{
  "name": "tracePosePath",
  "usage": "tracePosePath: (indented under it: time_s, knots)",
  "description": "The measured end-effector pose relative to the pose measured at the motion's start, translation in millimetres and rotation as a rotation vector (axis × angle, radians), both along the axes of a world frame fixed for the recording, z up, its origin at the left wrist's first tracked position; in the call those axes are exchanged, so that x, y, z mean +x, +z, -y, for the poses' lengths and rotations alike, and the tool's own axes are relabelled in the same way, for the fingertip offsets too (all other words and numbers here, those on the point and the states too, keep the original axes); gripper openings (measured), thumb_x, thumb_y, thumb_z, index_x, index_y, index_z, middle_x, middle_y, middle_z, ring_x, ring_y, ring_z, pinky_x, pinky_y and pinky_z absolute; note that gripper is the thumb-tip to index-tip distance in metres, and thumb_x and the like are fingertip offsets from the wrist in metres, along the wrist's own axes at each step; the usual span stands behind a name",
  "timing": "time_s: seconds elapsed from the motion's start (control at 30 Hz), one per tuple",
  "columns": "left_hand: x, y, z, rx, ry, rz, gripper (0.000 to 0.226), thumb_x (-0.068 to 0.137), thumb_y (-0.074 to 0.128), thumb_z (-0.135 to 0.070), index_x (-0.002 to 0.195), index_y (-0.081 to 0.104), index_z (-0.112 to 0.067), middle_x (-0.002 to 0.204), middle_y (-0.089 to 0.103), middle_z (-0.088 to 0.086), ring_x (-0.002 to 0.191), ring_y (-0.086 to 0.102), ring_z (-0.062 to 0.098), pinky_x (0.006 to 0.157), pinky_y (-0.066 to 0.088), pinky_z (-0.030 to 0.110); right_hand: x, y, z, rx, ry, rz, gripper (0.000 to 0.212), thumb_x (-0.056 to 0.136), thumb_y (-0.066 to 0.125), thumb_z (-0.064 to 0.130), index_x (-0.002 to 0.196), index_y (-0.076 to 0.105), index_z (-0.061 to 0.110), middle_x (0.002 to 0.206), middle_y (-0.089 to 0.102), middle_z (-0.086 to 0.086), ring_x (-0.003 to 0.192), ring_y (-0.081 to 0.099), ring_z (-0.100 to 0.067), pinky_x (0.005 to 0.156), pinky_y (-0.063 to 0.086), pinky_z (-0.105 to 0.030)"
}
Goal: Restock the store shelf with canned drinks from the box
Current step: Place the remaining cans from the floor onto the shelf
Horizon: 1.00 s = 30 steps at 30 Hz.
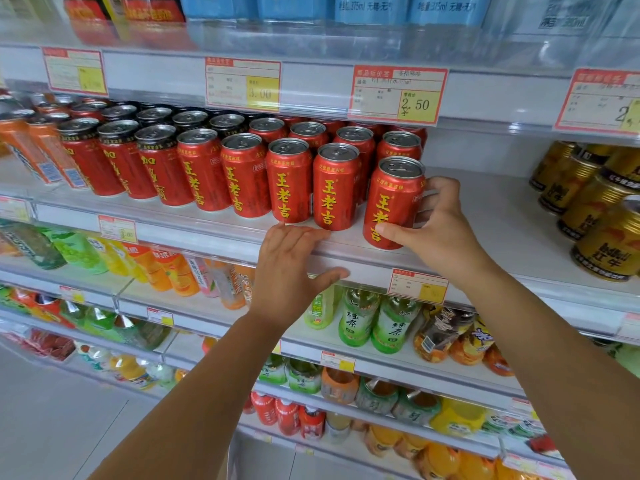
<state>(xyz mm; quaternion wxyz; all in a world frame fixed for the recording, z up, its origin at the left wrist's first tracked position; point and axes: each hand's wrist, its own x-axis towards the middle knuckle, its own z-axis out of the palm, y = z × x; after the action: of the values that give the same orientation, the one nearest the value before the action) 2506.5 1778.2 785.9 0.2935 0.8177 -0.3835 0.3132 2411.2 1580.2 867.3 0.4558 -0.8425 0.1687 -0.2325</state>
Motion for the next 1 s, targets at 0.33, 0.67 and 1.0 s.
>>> tracePosePath:
  time_s: [0.33,0.67,1.0]
  knots:
    - [1,-1,-1,-0.021,-0.031,0.002,0.058,0.074,0.071,-0.061,0.107,0.068,-0.014,0.099,0.065,0.001,0.102,0.052,0.021,0.098,0.042,0.041,5,-7,-7,-0.083,-0.060,0.027,0.067,0.075,0.081,0.032,0.129,0.042,0.021,0.119,0.056,0.007,0.103,0.057,-0.009,0.087,0.046,-0.026]
    - [7,-5,-2,0.006,-0.059,0.012,0.059,0.076,0.071,-0.061,0.110,0.066,-0.013,0.103,0.065,0.003,0.102,0.056,0.027,0.102,0.039,0.041,4,-9,-20,-0.192,-0.157,-0.056,0.073,0.077,0.075,0.047,0.136,0.037,0.025,0.128,0.058,0.006,0.106,0.059,-0.009,0.095,0.047,-0.035]
    - [-107,-1,27,-0.044,-0.321,-0.182,0.039,0.082,0.066,-0.021,0.120,0.060,-0.012,0.119,0.060,0.006,0.115,0.051,0.026,0.104,0.026,0.017,-180,-69,-15,0.009,-0.463,0.194,0.024,0.095,0.057,0.025,0.119,0.053,0.025,0.101,0.061,0.015,0.092,0.058,0.006,0.080,0.045,-0.012]
